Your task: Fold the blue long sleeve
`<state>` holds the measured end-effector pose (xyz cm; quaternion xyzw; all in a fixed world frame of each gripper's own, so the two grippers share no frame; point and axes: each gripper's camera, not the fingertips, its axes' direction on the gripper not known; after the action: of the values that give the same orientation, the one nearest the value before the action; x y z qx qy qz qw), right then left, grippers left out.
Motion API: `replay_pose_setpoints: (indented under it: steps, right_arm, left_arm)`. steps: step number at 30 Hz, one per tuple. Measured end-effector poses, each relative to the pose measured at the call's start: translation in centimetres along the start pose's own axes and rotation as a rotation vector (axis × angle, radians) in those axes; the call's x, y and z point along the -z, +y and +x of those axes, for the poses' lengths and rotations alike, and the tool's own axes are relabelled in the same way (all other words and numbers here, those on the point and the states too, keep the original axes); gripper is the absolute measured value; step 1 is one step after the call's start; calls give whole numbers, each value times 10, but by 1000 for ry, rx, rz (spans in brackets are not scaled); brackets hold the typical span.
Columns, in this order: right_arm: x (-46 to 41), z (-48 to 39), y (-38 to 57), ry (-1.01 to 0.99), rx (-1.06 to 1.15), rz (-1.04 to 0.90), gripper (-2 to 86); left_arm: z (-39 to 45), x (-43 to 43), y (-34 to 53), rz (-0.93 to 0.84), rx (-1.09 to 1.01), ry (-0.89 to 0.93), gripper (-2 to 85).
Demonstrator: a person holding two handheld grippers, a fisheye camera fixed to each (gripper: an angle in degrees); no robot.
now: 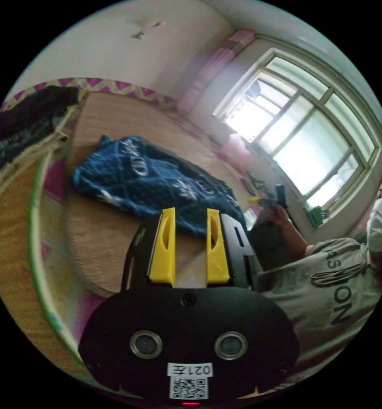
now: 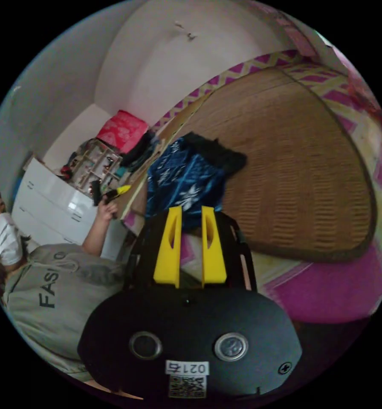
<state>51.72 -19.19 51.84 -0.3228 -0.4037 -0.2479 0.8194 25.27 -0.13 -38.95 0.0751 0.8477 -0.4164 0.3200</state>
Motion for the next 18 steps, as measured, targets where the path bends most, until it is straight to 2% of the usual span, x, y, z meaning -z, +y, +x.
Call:
replay_pose_setpoints:
  steps: [5, 10, 14, 18]
  right_arm:
    - [-37, 43, -71, -41, -67, -133, 118]
    - [-76, 54, -107, -54, -119, -270, 136]
    - [-91, 64, -125, -129, -163, -310, 133]
    - [-104, 71, -135, -195, -192, -315, 125]
  left_arm:
    - [56, -37, 60, -63, 171, 233, 139]
    - [77, -44, 92, -90, 281, 247, 158]
    - [73, -43, 107, -93, 392, 296, 156]
    - [73, -30, 109, -80, 413, 300, 142]
